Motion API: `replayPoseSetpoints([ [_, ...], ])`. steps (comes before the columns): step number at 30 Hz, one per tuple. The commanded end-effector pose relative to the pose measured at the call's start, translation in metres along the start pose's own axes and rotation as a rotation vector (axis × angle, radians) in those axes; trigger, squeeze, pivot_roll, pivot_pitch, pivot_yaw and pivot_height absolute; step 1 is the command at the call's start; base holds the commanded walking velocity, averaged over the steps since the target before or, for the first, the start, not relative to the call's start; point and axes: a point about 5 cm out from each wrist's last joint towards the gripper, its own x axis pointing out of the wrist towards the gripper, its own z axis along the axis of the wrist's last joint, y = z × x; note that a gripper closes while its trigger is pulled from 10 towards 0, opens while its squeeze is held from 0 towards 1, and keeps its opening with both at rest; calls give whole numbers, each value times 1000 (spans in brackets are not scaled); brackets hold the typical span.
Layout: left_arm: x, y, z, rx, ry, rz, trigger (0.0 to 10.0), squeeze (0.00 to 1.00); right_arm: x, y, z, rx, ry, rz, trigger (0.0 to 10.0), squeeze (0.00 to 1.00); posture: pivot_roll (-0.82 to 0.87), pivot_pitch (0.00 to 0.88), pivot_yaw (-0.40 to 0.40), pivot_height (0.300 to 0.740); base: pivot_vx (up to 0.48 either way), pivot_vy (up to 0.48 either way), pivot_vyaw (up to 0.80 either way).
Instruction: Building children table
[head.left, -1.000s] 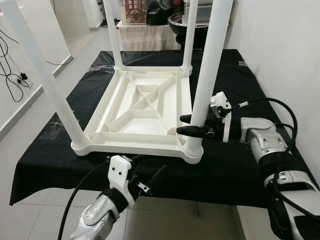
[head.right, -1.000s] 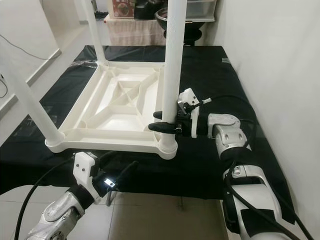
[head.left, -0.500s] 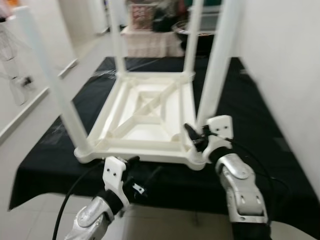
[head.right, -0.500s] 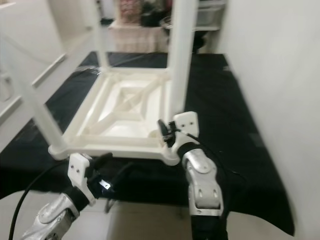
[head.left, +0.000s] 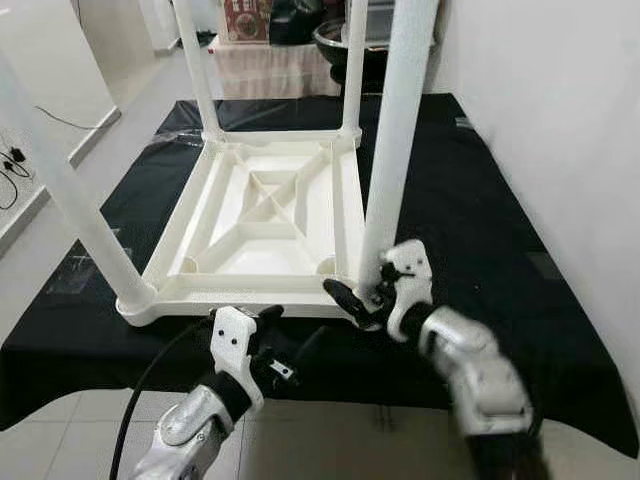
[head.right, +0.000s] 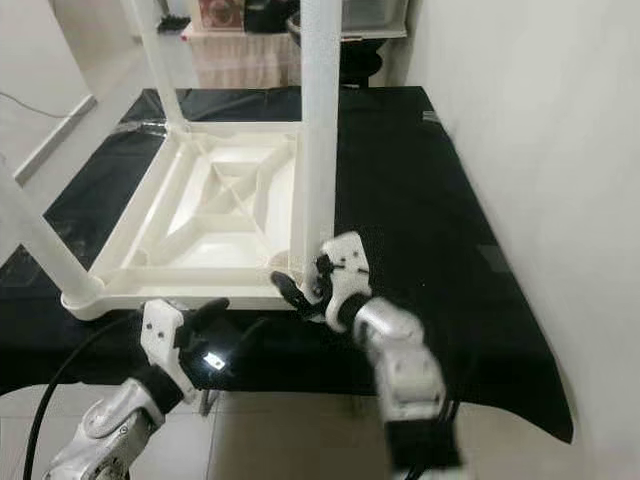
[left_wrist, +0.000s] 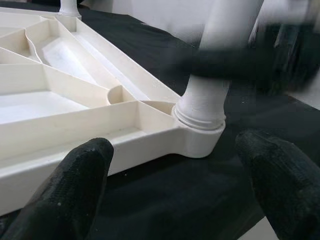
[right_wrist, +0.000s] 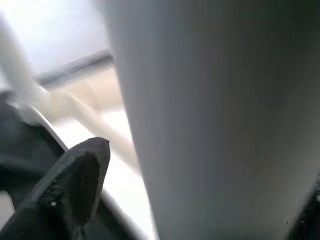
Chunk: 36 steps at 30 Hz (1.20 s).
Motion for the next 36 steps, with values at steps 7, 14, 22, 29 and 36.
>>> replayPoseSetpoints([
  [7,-1,-1,-4,-1,14,9,10000,0,4,-12,13,-82,0,330,10000,0,-40,114,10,740,0,0,0],
  [14,-1,-2,-4,-2,13,12,10000,0,9,-31,22,-25,-1,444,4588,0,-31,122,7,740,0,0,0],
  [22,-1,-3,-4,-4,11,18,10000,0,10,-43,24,5,-16,518,0,0,-29,128,4,740,0,0,0],
  [29,-2,-3,-3,-8,9,18,10000,0,5,-47,16,5,-18,484,0,0,-38,136,3,740,0,0,0],
  [36,-5,1,-1,-7,6,30,10000,0,-14,-54,-18,74,7,-332,0,0,-49,147,-6,740,0,0,0],
])
